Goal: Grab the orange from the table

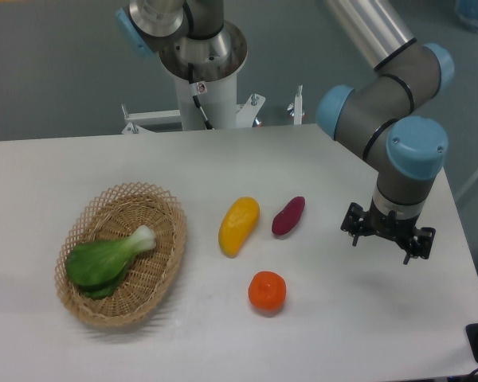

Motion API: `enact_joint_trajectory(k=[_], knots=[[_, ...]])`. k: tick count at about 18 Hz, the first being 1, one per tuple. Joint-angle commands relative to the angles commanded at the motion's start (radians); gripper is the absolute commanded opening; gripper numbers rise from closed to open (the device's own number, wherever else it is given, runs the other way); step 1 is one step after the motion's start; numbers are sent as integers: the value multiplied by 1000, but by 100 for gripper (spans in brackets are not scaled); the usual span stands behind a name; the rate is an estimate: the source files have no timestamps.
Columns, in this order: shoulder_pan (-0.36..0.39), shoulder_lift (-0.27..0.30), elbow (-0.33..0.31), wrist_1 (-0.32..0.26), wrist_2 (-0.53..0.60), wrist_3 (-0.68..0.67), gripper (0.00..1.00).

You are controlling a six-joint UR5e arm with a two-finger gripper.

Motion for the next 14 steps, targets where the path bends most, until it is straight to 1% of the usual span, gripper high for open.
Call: enact_joint_trajectory(k=[5, 8, 11, 14], knots=[[-2, 3, -8, 0, 0, -6, 100], [-5, 23, -11, -8, -5, -18, 100], [-5, 35, -38, -6, -12, -44, 100], [-6, 43, -44, -9, -31, -49, 100]])
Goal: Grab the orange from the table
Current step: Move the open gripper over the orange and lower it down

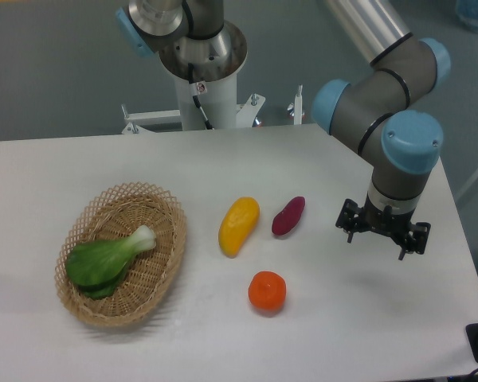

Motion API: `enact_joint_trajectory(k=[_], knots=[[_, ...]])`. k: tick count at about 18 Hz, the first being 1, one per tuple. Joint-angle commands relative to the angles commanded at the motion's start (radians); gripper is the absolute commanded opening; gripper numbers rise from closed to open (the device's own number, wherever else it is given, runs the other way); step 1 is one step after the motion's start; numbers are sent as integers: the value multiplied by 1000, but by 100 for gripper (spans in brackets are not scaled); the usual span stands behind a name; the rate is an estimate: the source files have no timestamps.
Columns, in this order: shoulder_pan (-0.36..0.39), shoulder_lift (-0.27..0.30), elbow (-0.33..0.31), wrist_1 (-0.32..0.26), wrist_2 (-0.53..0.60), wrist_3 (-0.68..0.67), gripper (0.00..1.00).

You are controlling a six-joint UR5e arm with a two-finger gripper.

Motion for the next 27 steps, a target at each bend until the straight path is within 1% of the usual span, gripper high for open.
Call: enact_joint_trajectory(k=[3, 8, 11, 13, 16, 18, 21, 24, 27], knots=[[-21, 8, -5, -2, -5, -41, 100], [-41, 8, -6, -2, -9, -46, 100], [-57, 6, -32, 6, -49, -51, 100], [-81, 2, -38, 6, -51, -63, 100], [-90, -6, -41, 6, -51, -72, 100], [-110, -24, -40, 8, -51, -110, 100], [-146, -40, -40, 8, -51, -123, 100], [-181, -66, -34, 8, -42, -170, 100], [-205, -77, -35, 8, -38, -184, 100]])
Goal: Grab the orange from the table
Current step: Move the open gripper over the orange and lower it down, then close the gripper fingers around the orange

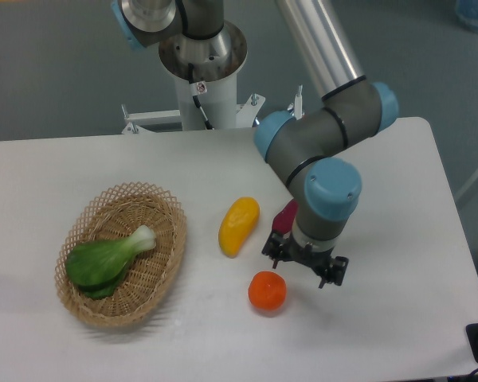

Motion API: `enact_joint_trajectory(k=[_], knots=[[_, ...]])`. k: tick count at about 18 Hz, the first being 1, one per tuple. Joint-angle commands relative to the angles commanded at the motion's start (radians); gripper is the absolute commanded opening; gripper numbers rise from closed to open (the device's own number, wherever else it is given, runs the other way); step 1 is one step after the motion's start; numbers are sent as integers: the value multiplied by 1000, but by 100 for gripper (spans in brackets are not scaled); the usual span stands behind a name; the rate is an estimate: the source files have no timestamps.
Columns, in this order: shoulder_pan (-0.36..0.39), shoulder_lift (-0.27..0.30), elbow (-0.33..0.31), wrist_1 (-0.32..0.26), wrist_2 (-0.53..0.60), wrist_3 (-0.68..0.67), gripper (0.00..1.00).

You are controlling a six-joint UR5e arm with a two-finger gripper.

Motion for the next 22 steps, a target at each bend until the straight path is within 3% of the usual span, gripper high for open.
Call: enact_joint_trajectory(k=[22], knots=[[-51, -69, 3, 8, 29, -83, 100]])
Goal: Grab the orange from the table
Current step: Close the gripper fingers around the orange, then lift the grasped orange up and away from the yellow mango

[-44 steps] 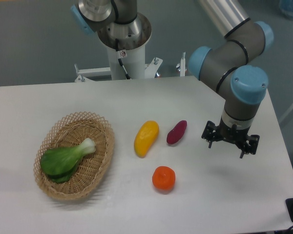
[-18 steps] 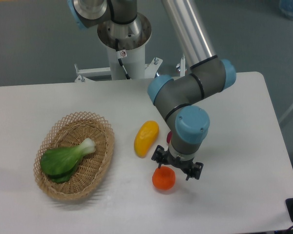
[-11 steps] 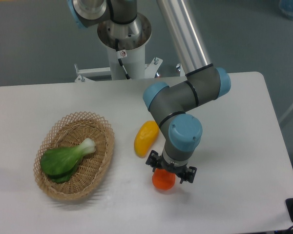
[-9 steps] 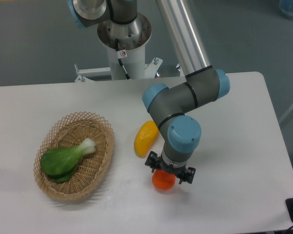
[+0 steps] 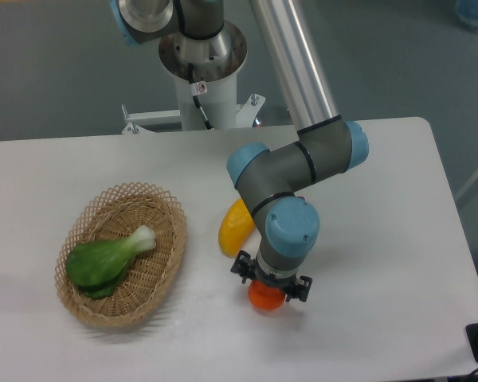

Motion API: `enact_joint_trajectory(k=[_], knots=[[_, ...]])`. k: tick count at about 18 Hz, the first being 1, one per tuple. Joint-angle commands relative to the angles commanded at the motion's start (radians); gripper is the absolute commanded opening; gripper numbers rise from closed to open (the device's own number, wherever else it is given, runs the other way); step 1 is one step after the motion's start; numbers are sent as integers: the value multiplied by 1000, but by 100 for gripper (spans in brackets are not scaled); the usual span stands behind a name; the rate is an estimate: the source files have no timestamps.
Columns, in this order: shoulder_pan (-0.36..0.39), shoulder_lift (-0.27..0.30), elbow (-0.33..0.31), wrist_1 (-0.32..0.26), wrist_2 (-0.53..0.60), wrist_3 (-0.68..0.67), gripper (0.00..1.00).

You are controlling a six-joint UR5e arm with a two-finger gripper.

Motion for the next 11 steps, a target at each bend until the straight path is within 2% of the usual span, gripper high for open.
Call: enact_joint_trajectory(k=[2, 7, 11], knots=[[-2, 0, 0, 0, 2, 3, 100], [-2, 0, 3, 0, 2, 2, 70], [0, 9, 9, -3, -1, 3, 68]])
